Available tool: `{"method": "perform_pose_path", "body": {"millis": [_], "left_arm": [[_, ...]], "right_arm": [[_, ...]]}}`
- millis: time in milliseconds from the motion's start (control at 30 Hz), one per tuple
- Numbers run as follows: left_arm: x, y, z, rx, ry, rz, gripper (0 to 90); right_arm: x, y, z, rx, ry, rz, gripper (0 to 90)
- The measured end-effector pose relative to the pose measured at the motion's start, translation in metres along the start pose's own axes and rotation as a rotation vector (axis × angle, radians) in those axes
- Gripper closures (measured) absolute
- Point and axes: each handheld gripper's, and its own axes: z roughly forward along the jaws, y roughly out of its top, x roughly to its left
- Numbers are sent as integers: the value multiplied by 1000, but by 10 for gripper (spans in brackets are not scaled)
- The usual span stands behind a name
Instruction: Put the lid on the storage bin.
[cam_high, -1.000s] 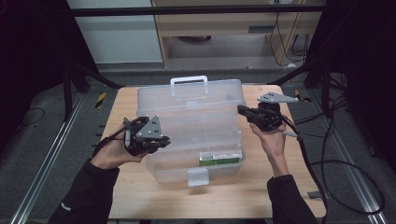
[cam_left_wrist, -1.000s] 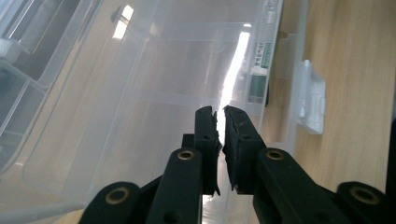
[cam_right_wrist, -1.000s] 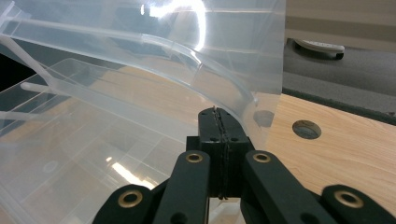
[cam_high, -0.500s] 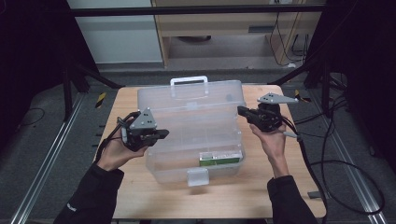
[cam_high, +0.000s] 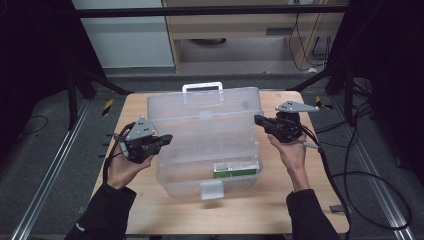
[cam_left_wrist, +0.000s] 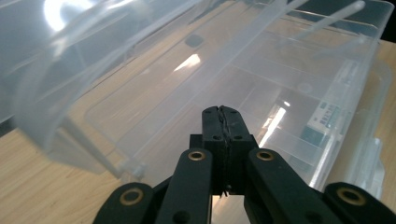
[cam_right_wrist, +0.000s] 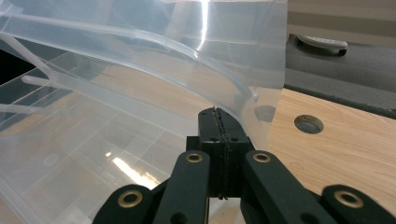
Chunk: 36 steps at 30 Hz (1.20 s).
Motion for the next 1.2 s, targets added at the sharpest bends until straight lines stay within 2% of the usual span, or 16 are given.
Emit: {"method": "perform_pose_path", "body": {"millis": [133,633,800,900,1200], "left_arm": [[6,-4,-6,-22,36,-42,895],[15,-18,-19,-57,84,-107,896],[17,-25,-20,-60,83,-127,896],[18,-30,-20,-67,65,-141,896],[12,-44,-22,-64,52,-144,896]], "right_arm": [[0,-1,0,5,-1,1,900],[5,-10,-4,23,6,-16,900],[7,-14,-6,27,8,-22,900],[8,-17,-8,28,7,-26,900],[10,-30,-19,33,6,-24,900]]}}
